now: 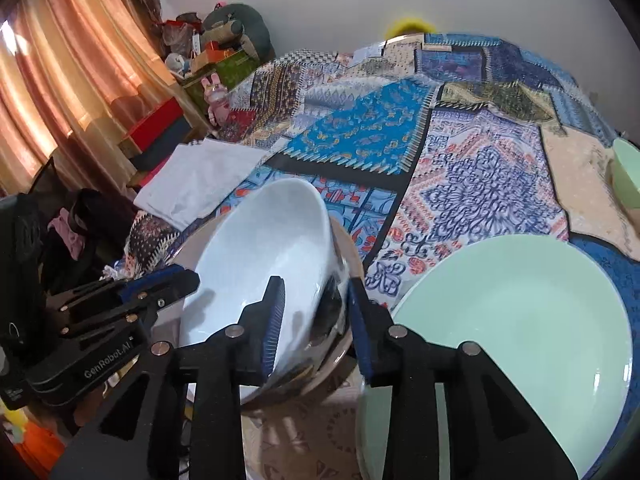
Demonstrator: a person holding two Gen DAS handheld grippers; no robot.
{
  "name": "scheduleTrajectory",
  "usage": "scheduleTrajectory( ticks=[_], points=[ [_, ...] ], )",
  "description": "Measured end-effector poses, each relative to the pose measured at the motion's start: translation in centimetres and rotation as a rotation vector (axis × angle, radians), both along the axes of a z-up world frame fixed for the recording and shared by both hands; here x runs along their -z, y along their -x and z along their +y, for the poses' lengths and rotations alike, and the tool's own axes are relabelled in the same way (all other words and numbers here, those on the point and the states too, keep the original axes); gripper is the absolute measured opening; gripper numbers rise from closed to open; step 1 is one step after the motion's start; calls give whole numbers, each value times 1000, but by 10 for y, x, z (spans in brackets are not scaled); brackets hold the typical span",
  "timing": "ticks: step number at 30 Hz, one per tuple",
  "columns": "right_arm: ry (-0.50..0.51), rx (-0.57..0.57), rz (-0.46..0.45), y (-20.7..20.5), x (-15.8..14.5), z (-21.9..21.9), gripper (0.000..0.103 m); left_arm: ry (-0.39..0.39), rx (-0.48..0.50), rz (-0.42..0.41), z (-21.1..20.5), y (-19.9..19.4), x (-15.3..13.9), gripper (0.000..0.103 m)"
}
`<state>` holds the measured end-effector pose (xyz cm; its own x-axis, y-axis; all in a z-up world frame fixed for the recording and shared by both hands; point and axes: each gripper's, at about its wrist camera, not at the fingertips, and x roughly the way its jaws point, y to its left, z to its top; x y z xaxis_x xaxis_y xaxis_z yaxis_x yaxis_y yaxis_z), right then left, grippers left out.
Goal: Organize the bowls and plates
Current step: 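Lower the white dotted bowl into the pink bowl and open both tools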
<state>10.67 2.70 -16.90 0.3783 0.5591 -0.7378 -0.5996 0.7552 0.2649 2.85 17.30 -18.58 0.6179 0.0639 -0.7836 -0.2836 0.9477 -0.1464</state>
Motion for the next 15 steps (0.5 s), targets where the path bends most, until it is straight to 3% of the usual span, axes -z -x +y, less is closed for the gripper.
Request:
scheduleTrajectory(
  ticks=[7,10,15],
  points=[
    [-23,-7,-22,-1,-7,-6,30,-1,3,-6,-3,1,-3,17],
    [-10,-13,-9,-1,1,-2,21,12,1,-9,-4,3,-6,17],
    [12,-23,-16,1,5,1,19,3,-11,-24,-5,6,-16,17]
  ],
)
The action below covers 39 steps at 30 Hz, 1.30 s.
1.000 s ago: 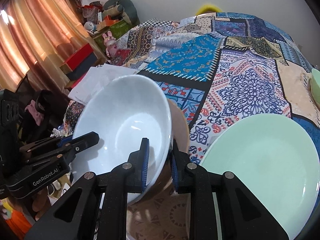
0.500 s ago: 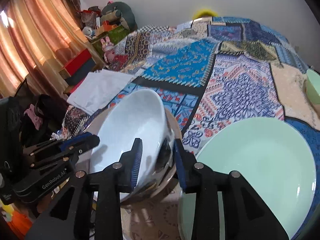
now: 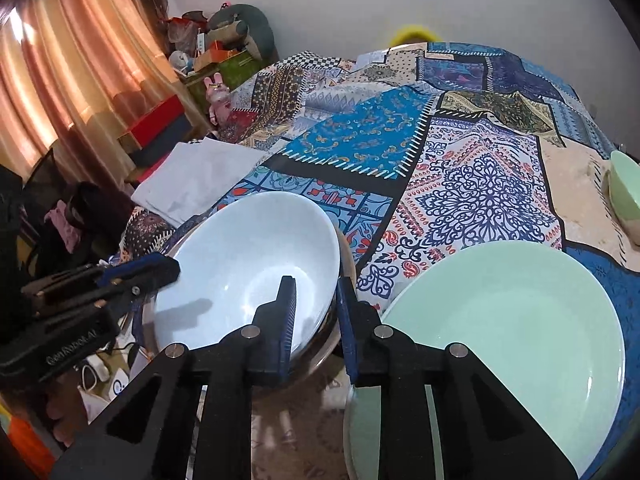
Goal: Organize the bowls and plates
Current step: 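Lower the white dotted bowl into the pink bowl and open both tools, then move both tools to the small mint green bowl on the quilt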
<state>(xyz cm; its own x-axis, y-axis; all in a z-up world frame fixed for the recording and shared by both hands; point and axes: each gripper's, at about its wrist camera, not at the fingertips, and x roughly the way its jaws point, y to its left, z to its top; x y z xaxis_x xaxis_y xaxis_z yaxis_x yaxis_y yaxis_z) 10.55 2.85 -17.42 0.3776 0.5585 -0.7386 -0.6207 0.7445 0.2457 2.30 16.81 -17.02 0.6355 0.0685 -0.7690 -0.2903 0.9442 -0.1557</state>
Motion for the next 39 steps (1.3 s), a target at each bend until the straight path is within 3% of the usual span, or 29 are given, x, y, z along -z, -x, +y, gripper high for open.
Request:
scheduleTrajectory(
  ticks=[7,10,12,15,18,23,26,30,39],
  points=[
    [-25,27,-11,-3,-16,-20,19,-3,10,-22,-11,0,-20,18],
    [-42,46,-31,-6,-31,-40,26,-17,14,-50,-23,-4,-36,32],
    [-45,63,-58,-8,-41,-53,32,-32,17,-78,-31,-6,-47,50],
    [-41,114,-110,-12,-57,-84,43,-64,28,-121,-46,-12,-64,63],
    [-37,162,-146,-18,-69,-111,50,-76,56,-146,-64,-22,-78,70],
    [-7,259,-196,-32,-82,-161,52,-84,100,-173,-97,-49,-91,84],
    [12,309,-209,-41,-84,-189,53,-94,135,-173,-118,-69,-94,86],
    [31,372,-214,-54,-83,-221,63,-98,183,-159,-146,-98,-93,88],
    [50,455,-184,-99,-65,-270,63,-111,274,-89,-201,-162,-73,88]
  ],
)
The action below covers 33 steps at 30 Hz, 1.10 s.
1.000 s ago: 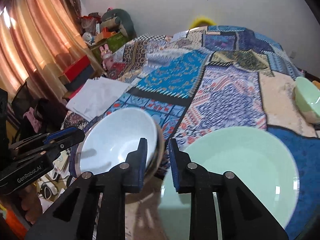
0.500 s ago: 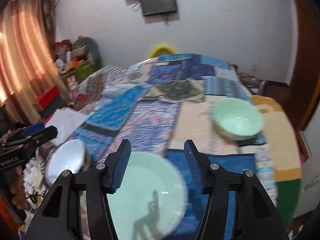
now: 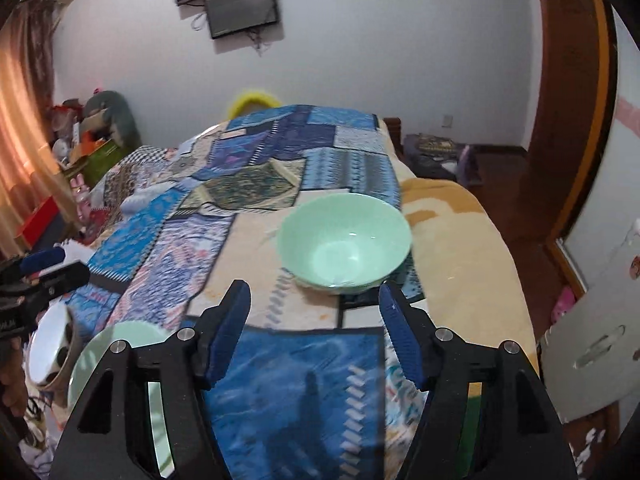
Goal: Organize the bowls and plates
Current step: 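Move both tools to the small mint green bowl on the quilt, then grasp the mint green bowl rim with the right tool while the left tool grasps it too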
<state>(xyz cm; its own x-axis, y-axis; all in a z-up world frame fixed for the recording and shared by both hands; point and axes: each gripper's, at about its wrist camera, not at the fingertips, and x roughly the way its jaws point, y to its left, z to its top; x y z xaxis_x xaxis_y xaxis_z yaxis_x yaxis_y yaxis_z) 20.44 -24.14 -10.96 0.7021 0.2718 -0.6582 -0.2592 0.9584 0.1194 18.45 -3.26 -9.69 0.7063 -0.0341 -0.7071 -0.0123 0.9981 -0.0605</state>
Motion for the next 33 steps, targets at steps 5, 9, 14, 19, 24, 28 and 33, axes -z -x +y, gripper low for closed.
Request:
scheduleTrajectory(
  ticks=[5,9,14,19,24,28,33],
  points=[
    [-24,41,39,-32,17,-17,53,5,59,43,-19,-26,21,88],
    [-44,53,106,-59,33,-26,36,-29,83,73,-29,-42,36,88],
    [-22,92,152,-84,50,-32,33,-20,97,103,-32,-56,47,88],
    [-13,109,181,-98,57,-35,33,-16,107,115,-33,-65,53,88],
    [-3,89,210,-111,66,-32,30,-16,111,125,-33,-70,58,88],
    [23,78,220,-124,72,-27,30,-8,100,141,-31,-75,63,88],
    [34,33,214,-126,73,-26,18,-9,96,159,-31,-79,68,88]
  ],
)
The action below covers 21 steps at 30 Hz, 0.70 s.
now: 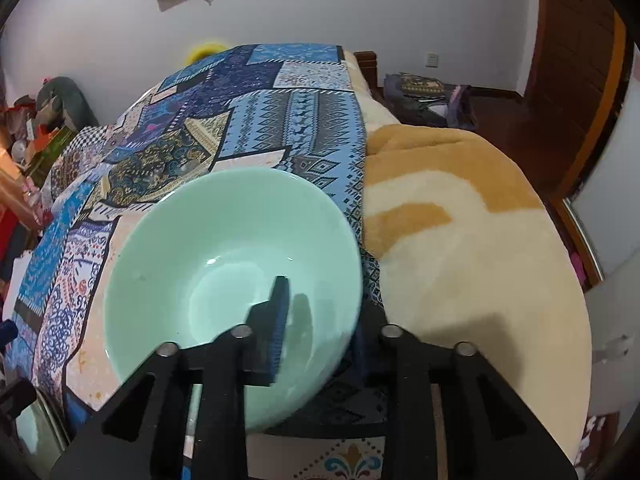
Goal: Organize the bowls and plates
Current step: 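Grasp the mint green bowl rim with the right tool while the left tool grasps it too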
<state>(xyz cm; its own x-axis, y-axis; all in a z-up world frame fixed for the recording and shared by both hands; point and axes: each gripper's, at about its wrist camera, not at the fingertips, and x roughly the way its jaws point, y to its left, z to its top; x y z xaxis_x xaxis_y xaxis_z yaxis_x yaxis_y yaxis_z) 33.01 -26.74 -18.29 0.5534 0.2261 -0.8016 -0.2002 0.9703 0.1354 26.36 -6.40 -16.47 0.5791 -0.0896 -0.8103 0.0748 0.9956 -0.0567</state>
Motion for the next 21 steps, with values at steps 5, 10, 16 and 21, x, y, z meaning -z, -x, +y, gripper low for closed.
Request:
scheduleTrajectory(
  ticks=[5,10,16,21],
  points=[
    [1,-79,3,9,1,10,15,-15,11,-1,-7,-5,-2,88],
    [-35,-162,13,24,0,21,16,-14,-3,13,-11,-25,-5,88],
    [-65,-234,50,43,-1,33,16,15,-26,84,-11,-42,9,88],
    [-84,-247,80,54,2,37,16,-1,-6,169,-17,-45,28,62]
  ],
)
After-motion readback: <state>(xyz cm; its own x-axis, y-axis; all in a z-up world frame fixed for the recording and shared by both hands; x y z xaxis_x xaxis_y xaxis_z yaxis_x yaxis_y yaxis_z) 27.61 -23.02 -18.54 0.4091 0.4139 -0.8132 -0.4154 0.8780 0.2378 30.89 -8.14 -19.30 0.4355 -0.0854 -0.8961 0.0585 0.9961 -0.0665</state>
